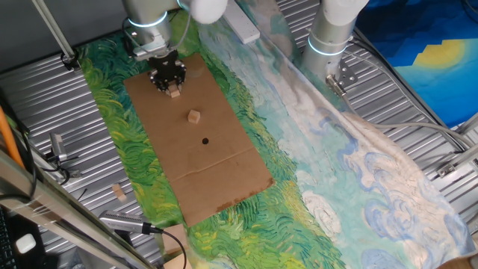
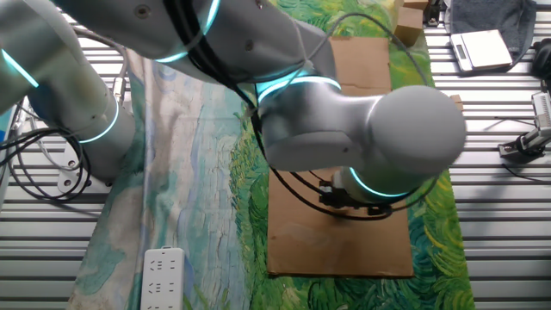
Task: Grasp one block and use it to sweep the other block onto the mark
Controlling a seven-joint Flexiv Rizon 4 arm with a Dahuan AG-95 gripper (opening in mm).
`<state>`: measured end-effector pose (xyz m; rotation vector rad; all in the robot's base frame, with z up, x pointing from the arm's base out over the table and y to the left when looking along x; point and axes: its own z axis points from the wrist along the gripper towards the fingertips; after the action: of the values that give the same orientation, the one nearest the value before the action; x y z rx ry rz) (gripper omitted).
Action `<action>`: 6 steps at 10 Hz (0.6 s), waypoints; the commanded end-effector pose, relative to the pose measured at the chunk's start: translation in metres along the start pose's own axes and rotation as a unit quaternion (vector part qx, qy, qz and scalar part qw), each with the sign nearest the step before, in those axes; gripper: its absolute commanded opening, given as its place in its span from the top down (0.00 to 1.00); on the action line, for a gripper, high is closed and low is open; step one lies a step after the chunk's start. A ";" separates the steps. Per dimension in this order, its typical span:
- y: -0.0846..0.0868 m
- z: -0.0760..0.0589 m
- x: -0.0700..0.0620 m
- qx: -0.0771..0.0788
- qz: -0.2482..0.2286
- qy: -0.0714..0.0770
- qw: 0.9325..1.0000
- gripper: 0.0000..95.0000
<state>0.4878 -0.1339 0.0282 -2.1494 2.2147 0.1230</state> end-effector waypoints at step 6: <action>0.006 -0.001 -0.040 -0.007 0.029 0.004 1.000 1.00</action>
<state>0.4806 -0.0937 0.0351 -2.0985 2.2865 0.1409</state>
